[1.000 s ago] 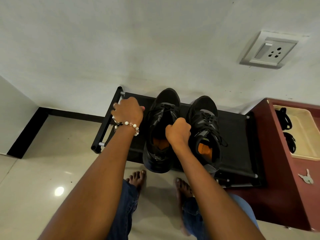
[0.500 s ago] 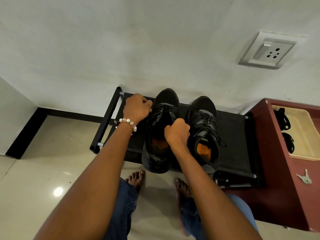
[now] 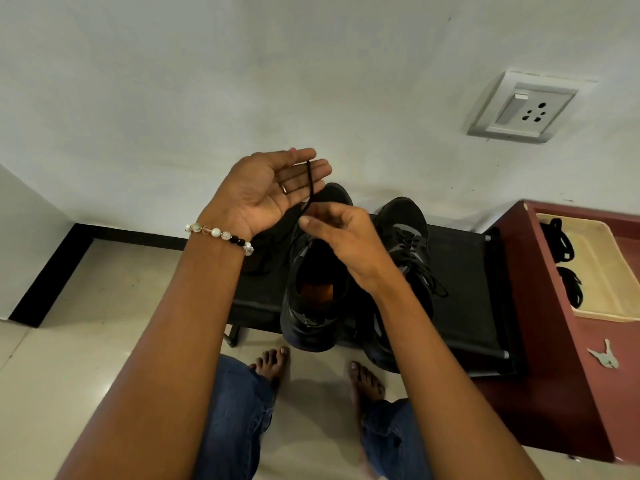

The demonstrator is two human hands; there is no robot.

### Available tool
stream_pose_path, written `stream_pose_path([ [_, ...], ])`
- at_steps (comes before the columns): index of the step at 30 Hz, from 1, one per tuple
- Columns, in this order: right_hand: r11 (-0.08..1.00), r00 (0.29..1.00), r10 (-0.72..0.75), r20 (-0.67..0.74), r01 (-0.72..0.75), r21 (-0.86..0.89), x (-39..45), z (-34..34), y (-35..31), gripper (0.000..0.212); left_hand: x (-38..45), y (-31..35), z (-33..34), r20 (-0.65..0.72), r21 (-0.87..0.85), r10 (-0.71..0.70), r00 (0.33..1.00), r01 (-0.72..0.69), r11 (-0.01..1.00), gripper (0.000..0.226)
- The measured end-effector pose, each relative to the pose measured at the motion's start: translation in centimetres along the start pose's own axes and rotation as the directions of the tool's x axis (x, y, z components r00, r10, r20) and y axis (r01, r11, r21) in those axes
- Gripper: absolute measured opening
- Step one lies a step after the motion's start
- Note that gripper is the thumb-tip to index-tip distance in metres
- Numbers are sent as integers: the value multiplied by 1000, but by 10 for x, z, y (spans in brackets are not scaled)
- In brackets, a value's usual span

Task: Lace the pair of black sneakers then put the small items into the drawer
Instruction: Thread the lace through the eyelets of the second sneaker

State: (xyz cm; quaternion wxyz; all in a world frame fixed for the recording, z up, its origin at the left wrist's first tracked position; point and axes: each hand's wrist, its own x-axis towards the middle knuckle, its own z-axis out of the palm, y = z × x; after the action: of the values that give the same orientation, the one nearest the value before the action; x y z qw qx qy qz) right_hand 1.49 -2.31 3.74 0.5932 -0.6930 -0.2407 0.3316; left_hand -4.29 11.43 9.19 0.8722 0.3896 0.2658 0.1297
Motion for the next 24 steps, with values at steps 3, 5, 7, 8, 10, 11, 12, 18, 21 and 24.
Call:
stream_pose_path([
  [3,997,999,-37,35,40,-72,3,9,3,21,-1,2,-2,12,-127,-29,1000,30,992,28],
  [5,998,997,-51,66,53,-20,2,6,0,15,2,3,-9,-22,-232,-13,1000,7,973,29],
  [7,997,994,-34,105,27,68,1,-6,-3,10,6,3,-20,-93,-316,2,996,-32,948,29],
  [8,995,993,-19,115,8,96,1,-15,-6,8,9,2,-25,-134,-344,5,991,-52,937,30],
  [10,989,995,7,102,-23,149,0,-35,-8,8,14,-1,-37,-204,-385,5,979,-85,919,30],
  [11,982,997,12,75,-26,185,-1,-46,-8,9,17,-2,-41,-234,-396,4,972,-99,913,30],
  [12,975,999,9,33,-16,222,-1,-56,-8,11,19,-3,-46,-259,-398,3,966,-109,911,29],
  [18,893,958,-4,-286,132,429,-2,-102,-7,22,37,-15,-60,-368,-308,-38,929,-83,948,28],
  [21,968,939,1,-345,86,237,2,-100,-2,28,40,-22,-61,-394,123,-39,918,95,988,34],
  [24,999,964,-35,-263,29,-26,9,-79,1,28,40,-31,-60,-340,791,289,895,105,603,39],
])
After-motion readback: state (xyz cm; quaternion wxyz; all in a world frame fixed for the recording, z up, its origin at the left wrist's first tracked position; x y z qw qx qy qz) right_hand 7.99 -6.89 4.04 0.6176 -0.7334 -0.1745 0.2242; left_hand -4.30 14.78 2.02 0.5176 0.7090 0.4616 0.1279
